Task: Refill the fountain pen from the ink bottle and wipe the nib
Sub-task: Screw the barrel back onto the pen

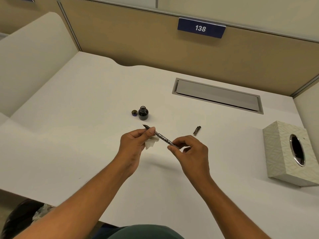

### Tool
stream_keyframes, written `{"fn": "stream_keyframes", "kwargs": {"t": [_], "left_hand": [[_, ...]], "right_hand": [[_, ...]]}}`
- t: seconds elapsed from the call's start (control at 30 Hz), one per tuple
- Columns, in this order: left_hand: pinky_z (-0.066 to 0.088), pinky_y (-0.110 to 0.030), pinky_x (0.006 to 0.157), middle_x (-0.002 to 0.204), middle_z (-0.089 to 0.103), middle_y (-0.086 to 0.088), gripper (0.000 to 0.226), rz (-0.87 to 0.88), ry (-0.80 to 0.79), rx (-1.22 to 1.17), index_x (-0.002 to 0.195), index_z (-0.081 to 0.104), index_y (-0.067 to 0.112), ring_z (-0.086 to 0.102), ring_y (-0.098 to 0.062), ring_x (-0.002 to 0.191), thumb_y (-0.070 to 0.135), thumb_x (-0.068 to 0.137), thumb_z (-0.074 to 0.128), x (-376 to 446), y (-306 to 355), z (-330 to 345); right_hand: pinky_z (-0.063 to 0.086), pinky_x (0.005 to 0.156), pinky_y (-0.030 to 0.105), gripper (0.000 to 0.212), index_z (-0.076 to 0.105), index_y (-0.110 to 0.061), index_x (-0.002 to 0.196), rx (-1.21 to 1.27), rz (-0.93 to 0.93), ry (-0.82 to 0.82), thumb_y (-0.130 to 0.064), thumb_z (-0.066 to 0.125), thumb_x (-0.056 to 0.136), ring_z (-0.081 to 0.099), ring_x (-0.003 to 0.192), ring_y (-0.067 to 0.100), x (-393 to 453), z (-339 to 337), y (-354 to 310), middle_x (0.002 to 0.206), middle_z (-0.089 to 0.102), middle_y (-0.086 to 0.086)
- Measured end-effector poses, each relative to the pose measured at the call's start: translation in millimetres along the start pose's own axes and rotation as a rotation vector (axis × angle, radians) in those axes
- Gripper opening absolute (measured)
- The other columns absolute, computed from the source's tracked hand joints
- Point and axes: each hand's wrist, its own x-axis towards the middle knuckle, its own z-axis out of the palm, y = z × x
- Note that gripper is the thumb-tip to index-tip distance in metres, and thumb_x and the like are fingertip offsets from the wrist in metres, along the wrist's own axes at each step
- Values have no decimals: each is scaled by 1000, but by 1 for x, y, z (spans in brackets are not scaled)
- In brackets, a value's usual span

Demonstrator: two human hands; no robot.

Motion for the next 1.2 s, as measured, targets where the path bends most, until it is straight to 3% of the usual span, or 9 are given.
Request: {"fn": "stream_keyframes", "kwargs": {"t": [0.3, 0.43, 0.63, 0.77, 0.87, 0.93, 1.07, 1.2], "left_hand": [[52, -41, 96, 93, 82, -14, 32, 9, 53, -11, 93, 84, 6, 70, -26, 95, 33, 77, 83, 5, -4, -3], [51, -42, 99, 94, 82, -14, 26, -1, 34, -19, 92, 85, 9, 69, -27, 99, 32, 79, 82, 5, -6, -5], [50, -41, 102, 92, 82, -10, 13, 26, 30, -18, 87, 85, 13, 71, -24, 99, 20, 92, 76, 7, -3, -11], [50, -41, 104, 93, 82, -9, 12, 28, 55, -33, 90, 85, 12, 70, -24, 100, 22, 89, 78, 8, -4, -12], [49, -41, 104, 93, 82, -9, 10, 33, 61, -44, 89, 86, 13, 69, -25, 100, 21, 89, 79, 8, -3, -13], [49, -40, 103, 93, 82, -8, 10, 38, 55, -44, 89, 86, 13, 69, -24, 99, 19, 90, 78, 8, -2, -14], [50, -38, 100, 93, 82, -8, 10, 48, 44, -32, 87, 85, 13, 69, -23, 99, 17, 92, 77, 7, 0, -12], [49, -39, 100, 98, 81, -10, 10, 53, 53, -12, 88, 86, 14, 67, -22, 101, 20, 90, 79, 9, -1, -13]], "right_hand": [[53, 68, 22, 16, 77, -22, 80, 54, -34, -18, -11, 89, 78, 69, 82, 10, -4, 6, -2, 82, 74, -11], [52, 69, 18, 16, 77, -25, 79, 104, 65, -14, -15, 90, 77, 68, 75, 7, -4, 10, -2, 80, 76, -12], [56, 68, 36, 5, 74, -19, 93, 275, 218, -105, -21, 72, 97, 77, 70, 19, -1, 14, -5, 78, 81, 1], [56, 68, 30, 2, 75, -18, 96, 309, 217, -163, -19, 76, 94, 75, 72, 18, -1, 18, -7, 79, 80, 5], [58, 72, 28, 16, 76, -19, 99, 272, 223, -180, -16, 84, 86, 75, 73, 17, -2, 21, -6, 80, 79, 5], [57, 70, 28, 6, 77, -13, 99, 309, 253, -202, -16, 77, 93, 75, 71, 14, -2, 21, -8, 80, 80, 6], [54, 67, 27, 33, 81, -9, 94, 380, 349, -253, -31, 59, 106, 66, 68, 13, -2, 23, -9, 77, 76, 5], [55, 65, 25, 16, 81, -17, 106, 394, 365, -182, -26, 69, 100, 62, 66, 13, -1, 25, -9, 72, 72, 0]]}}
